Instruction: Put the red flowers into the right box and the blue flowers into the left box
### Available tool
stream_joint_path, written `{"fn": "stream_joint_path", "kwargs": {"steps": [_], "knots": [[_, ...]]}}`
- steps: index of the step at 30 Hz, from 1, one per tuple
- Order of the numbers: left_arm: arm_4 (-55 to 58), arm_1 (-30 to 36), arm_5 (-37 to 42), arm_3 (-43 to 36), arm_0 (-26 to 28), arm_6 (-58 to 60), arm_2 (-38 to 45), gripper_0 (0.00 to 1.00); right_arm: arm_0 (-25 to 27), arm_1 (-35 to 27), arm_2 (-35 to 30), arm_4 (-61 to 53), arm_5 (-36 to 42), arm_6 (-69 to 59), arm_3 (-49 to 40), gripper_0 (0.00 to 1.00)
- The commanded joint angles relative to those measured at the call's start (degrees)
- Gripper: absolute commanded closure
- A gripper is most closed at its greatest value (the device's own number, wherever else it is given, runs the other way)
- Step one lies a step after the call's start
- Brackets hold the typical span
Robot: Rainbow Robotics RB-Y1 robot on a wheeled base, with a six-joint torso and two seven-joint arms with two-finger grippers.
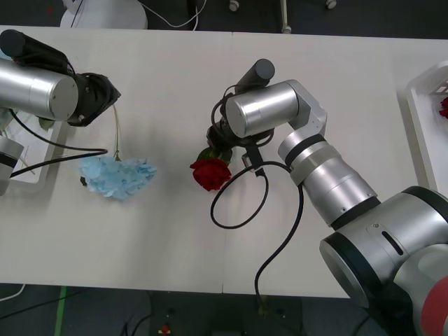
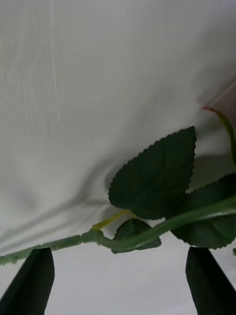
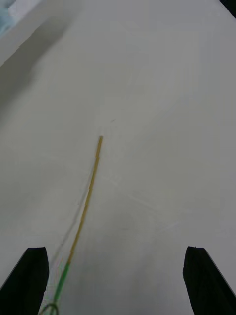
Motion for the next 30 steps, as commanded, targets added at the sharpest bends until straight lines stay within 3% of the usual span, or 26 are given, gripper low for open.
{"fn": "stream_joint_path", "kwargs": {"steps": [1,9,20,22,24,30], "knots": [[0.5,2.1,0.6,0.5,-0.9,-8.0,3.2,0.22,-0.4,1.7,0.7,-0.6,1.3,2.8,-0.5,0.23],[1.2,2.6,5.5,2.5,-0.8,-30.0,4.3,0.21,1.0,1.7,1.9,-1.2,1.5,3.5,-0.5,0.23],[6.7,1.2,6.2,6.2,0.7,-40.9,2.5,0.21,2.6,1.7,2.1,0.5,-0.4,4.0,-0.5,0.25],[6.6,0.6,6.2,6.2,1.3,-41.0,2.4,0.22,2.7,1.7,2.1,0.5,-0.7,3.9,-0.5,0.67],[6.3,0.3,6.2,6.2,1.7,-41.3,2.4,0.22,2.7,1.7,1.9,0.2,-0.7,3.9,-0.4,1.00],[5.6,-0.8,4.8,6.2,3.4,-42.6,2.5,0.21,2.7,1.7,1.9,0.2,-0.7,4.0,-0.5,1.00]]}}
